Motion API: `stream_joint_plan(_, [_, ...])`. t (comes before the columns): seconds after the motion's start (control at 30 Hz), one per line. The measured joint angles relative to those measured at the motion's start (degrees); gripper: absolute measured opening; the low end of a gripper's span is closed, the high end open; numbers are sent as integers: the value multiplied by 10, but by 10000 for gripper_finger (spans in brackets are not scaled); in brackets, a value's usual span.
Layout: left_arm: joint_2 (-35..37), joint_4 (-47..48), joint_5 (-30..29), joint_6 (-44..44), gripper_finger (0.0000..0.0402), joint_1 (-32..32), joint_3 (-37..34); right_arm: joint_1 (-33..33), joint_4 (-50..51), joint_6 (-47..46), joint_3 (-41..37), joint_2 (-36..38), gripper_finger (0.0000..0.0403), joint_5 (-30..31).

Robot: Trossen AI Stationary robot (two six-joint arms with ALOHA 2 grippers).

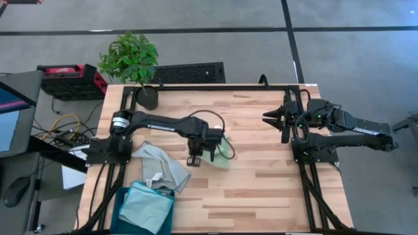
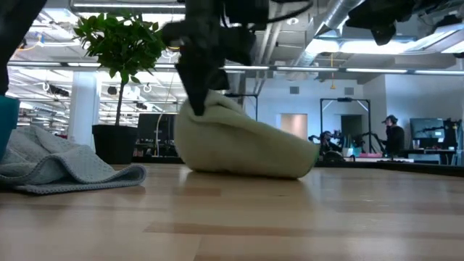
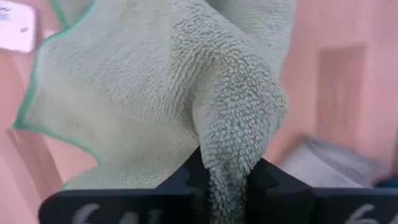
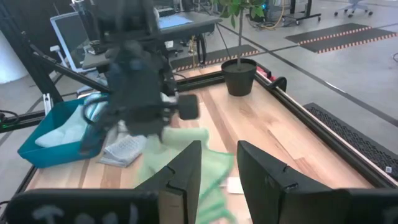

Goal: Fold microfiber towels
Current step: Put the green microfiber towel into the blue bin

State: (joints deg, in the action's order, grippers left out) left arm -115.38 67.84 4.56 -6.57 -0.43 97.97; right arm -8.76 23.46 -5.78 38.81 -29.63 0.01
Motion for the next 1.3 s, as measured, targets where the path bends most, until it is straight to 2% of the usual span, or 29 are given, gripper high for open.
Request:
stream_joint_plan(0.17, [24, 67, -4, 30, 21, -44, 0, 9, 0, -44, 0, 0, 127, -4])
stream_joint_plan(0.27, [39, 109, -9, 56, 20, -70, 0, 23, 1, -30, 0, -1, 127, -11])
stream_joint_plan(0.53, [89, 168, -39, 132, 25, -145, 0, 68, 1, -18, 0, -8, 127, -90])
stream_joint_plan(0.87, [135, 224, -46, 270, 26, -283, 0, 103, 1, -18, 0, -20, 127, -90])
stream_joint_plan(1.17, [157, 222, -50, 402, 25, -391, 1, 103, 0, -18, 0, -23, 127, -90])
stream_joint_plan(1.3, [158, 222, -38, 435, 26, -444, 1, 103, 0, -18, 0, -24, 127, -90])
